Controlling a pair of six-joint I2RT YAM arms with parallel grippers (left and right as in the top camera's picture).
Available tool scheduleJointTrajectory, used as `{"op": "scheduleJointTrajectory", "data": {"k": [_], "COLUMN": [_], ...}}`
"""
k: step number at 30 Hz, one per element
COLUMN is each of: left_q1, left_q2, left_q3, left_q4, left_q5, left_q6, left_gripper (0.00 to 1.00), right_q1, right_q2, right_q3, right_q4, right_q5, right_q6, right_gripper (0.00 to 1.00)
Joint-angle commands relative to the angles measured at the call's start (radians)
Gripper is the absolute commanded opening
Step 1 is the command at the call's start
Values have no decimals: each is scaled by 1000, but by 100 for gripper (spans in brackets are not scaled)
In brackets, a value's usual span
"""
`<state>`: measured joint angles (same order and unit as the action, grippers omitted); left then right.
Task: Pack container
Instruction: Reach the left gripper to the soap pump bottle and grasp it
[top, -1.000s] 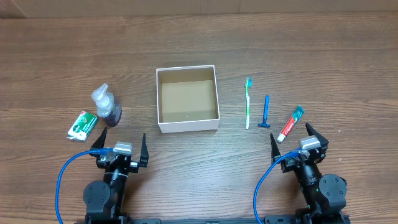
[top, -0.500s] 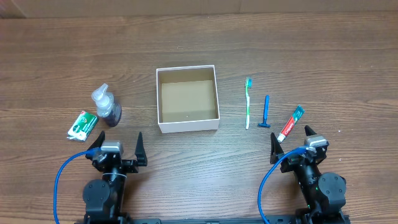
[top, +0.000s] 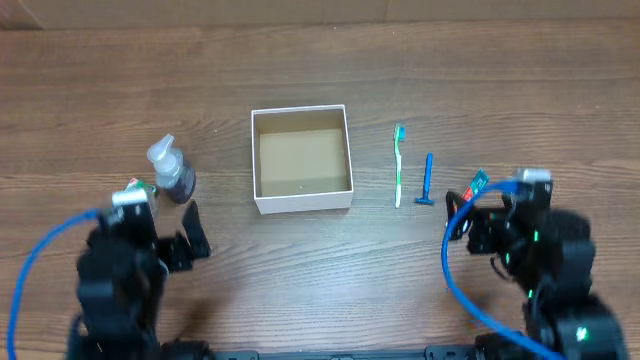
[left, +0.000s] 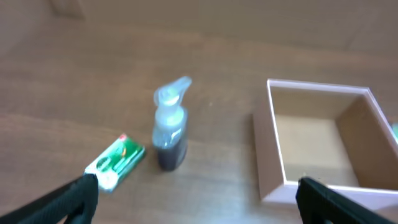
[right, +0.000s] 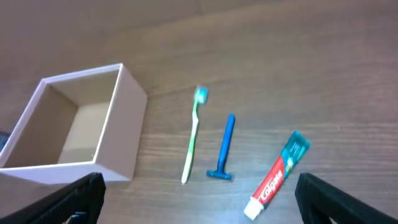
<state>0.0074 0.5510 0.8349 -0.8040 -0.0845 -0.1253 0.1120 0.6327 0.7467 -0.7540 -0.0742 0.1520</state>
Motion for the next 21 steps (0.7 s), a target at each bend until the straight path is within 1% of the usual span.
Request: {"op": "scheduleJointTrajectory", "data": {"k": [1,3,5,7,9,13,15,17,19,21], "left_q1": [5,5,5,5,5,19,57,127,191,254], "left_q2": [225,327,429,490,531,582,615,675,736,810], "left_q3": [237,349,473,543,584,620,621,621,621,621], "left_q4": [-110,-195,-317,-401,-446,-418,-389,-376,-366,-343], "left_q5": [-9,8,8,11,5,-4,-5,12,71,172], "left_q6": [-11,-6,-6,-6,-2,6,31,62,111,192], "left_gripper": [100,100,100,100,100,100,100,100,100,100], "right_q1": [5,5,5,5,5,5,3,-2,-10,-16], "right_q2": [208,294,371,408,428,432,432,432,432,432], "right_q3": [191,259,312,322,322,322,322,322,322,322], "right_q4": [-123,-193,-249,-255,-247,-242,-243,-243,-244,-244], "right_q5": [1,2,15,20,21,45,58,58,57,57], "right_q6": [9,8,5,5,5,5,5,5,6,6], "right_gripper": [100,100,100,100,100,100,100,100,100,100]}}
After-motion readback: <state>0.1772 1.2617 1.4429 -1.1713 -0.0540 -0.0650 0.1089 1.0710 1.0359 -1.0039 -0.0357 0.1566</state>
